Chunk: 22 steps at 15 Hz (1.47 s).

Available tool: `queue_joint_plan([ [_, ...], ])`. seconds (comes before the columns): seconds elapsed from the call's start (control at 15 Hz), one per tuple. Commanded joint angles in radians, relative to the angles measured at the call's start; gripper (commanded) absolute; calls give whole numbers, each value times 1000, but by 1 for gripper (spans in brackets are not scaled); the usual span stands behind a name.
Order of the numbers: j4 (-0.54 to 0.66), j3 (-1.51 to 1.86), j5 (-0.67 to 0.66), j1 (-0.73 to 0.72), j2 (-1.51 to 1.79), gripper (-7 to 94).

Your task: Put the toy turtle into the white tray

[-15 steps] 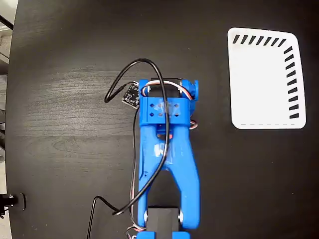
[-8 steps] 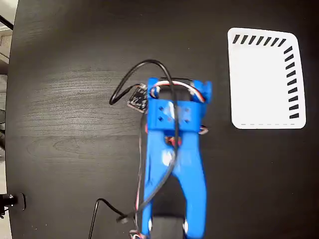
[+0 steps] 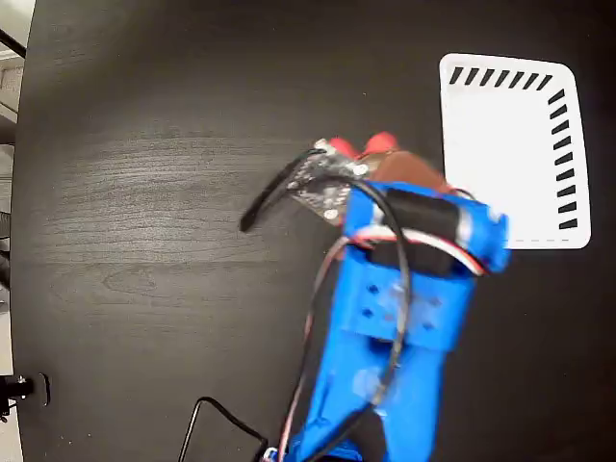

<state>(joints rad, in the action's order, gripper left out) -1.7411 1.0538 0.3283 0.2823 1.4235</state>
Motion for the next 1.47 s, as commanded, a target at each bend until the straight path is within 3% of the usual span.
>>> queue_joint_plan([
  [0.0, -58, -238, -40, 114, 14, 0],
  [0.6, -58, -784, -132, 334, -509, 0],
  [1.4, -60, -919, -160, 339, -747, 0],
])
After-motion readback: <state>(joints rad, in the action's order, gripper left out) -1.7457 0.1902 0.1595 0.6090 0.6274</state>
